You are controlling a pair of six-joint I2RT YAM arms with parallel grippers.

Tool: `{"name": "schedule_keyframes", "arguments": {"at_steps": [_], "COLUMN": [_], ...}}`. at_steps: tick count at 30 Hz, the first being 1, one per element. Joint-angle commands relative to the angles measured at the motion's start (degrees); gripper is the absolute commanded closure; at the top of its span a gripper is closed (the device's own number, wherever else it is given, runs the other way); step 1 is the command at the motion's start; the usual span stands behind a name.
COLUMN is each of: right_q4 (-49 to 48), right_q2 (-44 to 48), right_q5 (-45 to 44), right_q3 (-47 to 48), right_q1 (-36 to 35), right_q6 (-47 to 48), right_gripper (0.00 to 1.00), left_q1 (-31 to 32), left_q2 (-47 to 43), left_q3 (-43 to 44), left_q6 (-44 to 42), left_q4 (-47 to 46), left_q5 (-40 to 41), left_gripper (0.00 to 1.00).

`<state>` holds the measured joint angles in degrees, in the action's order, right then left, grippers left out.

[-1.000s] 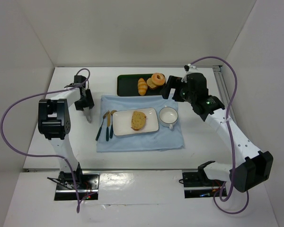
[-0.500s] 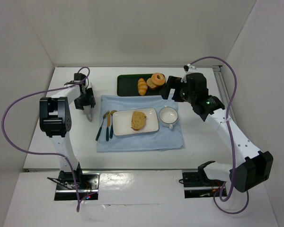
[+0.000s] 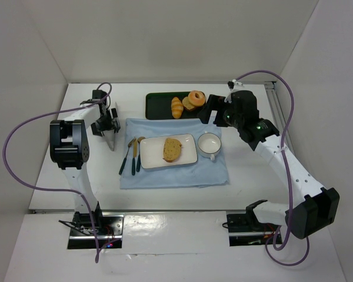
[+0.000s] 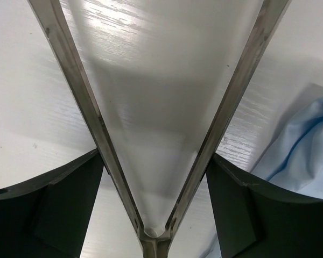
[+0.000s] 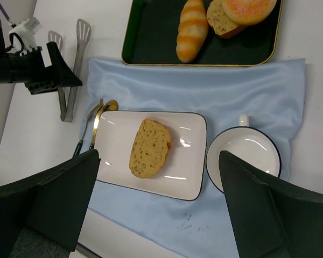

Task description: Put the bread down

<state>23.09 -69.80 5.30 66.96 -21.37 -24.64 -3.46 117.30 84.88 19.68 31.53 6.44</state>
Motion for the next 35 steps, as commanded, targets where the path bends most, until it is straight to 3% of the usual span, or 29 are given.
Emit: {"name": "schedule_keyframes", "arguments": {"at_steps": [1, 6, 14, 19, 28, 35], "right_q4": [-2.61, -2.61, -2.61, -2.61, 5.91, 6.26], "right_q2": [0.54, 0.54, 0.54, -0.51, -8.16, -6.76], "right_q5": [0.59, 1.12, 1.12, 1.12, -3.54, -9.07], "right_q3": [1.68, 1.16, 1.16, 1.16, 5.81, 3.71], "right_q1": [0.36, 0.36, 0.36, 0.36, -0.51, -4.73], "right_q6": [-0.41, -0.93, -0.93, -0.93, -3.39, -4.62], "right_gripper": [0.02, 0.02, 0.02, 0.0, 0.0, 0.0], "left_q1": [-0.4, -0.93, 1.35, 7.06, 22.78, 29.03], "left_q2": [-0.57, -6.36, -22.62, -32.88, -56.72, -67.61], "left_q3": [-1.29, -2.79, -3.49, -6.56, -26.07, -26.61], "left_q6": [1.32, 2.9, 4.05, 7.81, 18.55, 19.34], "left_q4": [1.88, 0.38, -2.0, -0.15, 1.43, 11.97], "left_q5": [3.48, 4.73, 3.06, 0.25, -0.2, 4.02], "left_gripper": [0.11, 0.11, 0.11, 0.11, 0.11, 0.11]}}
